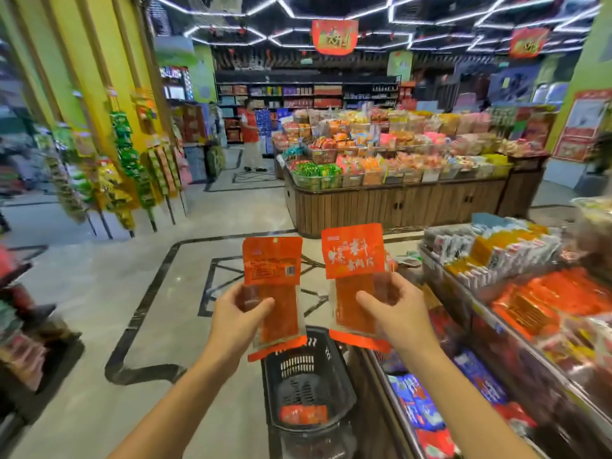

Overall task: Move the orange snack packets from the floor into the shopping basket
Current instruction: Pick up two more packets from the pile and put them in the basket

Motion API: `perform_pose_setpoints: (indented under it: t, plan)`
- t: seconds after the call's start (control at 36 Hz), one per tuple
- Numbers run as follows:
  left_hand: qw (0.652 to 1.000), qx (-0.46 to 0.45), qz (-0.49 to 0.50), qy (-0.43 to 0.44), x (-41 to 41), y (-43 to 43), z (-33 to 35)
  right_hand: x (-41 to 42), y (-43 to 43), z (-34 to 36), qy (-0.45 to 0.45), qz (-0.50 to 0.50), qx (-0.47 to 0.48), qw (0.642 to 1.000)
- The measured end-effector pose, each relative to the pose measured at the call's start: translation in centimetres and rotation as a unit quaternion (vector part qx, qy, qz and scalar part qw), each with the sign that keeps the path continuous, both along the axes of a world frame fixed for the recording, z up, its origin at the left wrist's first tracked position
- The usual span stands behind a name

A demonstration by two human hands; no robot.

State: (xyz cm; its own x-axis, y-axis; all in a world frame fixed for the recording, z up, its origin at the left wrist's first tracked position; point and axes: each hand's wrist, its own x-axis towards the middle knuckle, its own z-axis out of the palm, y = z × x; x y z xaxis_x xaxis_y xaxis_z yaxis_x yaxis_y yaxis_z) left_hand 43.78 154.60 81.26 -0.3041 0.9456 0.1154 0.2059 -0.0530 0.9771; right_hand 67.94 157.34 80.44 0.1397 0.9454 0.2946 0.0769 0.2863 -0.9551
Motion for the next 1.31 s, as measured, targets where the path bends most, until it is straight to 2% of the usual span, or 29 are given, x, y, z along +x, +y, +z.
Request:
perform_pose_setpoints:
  t: [0.11, 0.44, 0.72, 0.86, 1.0, 1.11, 1.22, 1.31]
  plan:
    - [1.0, -0.018, 0.023, 0.005, 1.8, 5.5, -0.2, 1.0, 6.4, -0.2, 0.012, 0.025, -0.013, 1.0]
    - [0.998, -0.04, 0.041, 0.001, 2.1, 20.5, -4.2, 0.0, 23.0, -3.1, -0.044, 0.066, -0.056, 0.995]
    - [0.986, -0.16, 0.04, -0.032, -2.9, 35.9, -16.7, -5.8, 37.5, -15.6, -0.058, 0.049, -0.19, 0.979]
    - [0.969, -0.236, 0.039, -0.06, -4.2, 43.1, -27.0, -8.5, 43.6, -26.0, -0.068, 0.043, -0.281, 0.956]
    - [0.939, -0.334, 0.065, -0.045, -4.4, 46.6, -41.7, -10.3, 47.3, -40.2, -0.143, 0.019, -0.369, 0.918]
    - [0.897, -0.43, 0.107, -0.012, -3.6, 46.8, -56.2, -11.0, 47.9, -54.2, -0.202, 0.006, -0.437, 0.877]
    - [0.859, -0.49, 0.143, -0.038, -1.9, 46.9, -67.1, -11.1, 47.0, -69.2, -0.209, -0.027, -0.519, 0.829]
    - [0.825, -0.538, 0.176, 0.007, -1.0, 45.9, -76.7, -11.0, 45.5, -79.1, -0.205, -0.067, -0.552, 0.805]
